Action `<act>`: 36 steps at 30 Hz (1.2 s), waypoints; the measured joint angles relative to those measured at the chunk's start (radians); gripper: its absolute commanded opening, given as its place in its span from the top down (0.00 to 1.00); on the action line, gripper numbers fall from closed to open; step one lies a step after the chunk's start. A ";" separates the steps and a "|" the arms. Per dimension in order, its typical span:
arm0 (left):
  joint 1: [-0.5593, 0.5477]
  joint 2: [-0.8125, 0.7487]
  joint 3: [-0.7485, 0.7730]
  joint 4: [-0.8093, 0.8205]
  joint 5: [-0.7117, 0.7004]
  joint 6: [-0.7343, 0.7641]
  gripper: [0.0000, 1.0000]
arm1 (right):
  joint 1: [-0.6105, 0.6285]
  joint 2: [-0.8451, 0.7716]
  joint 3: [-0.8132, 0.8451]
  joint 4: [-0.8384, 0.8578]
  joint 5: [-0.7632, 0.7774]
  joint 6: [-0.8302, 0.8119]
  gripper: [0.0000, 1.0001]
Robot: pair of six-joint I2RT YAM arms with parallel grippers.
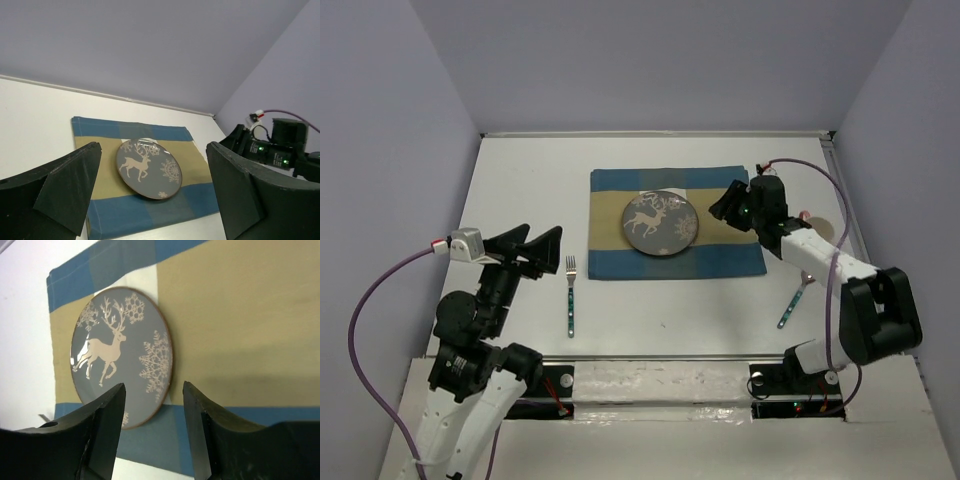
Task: Set the dinner table for one person
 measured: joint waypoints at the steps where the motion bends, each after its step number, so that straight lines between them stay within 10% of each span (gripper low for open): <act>1: -0.003 -0.003 0.000 0.000 0.000 0.000 0.03 | 0.000 -0.045 0.007 -0.045 0.049 -0.024 0.45; 13: -0.125 -0.047 0.000 -0.003 0.003 0.016 0.02 | -0.130 -0.292 0.077 -0.395 0.586 -0.172 0.46; 28: -0.184 -0.086 0.000 -0.011 -0.001 0.022 0.03 | -0.306 -0.104 0.077 -0.457 0.561 -0.240 0.53; 36: -0.184 -0.086 0.000 -0.014 -0.003 0.023 0.03 | -0.315 -0.035 0.087 -0.433 0.530 -0.261 0.84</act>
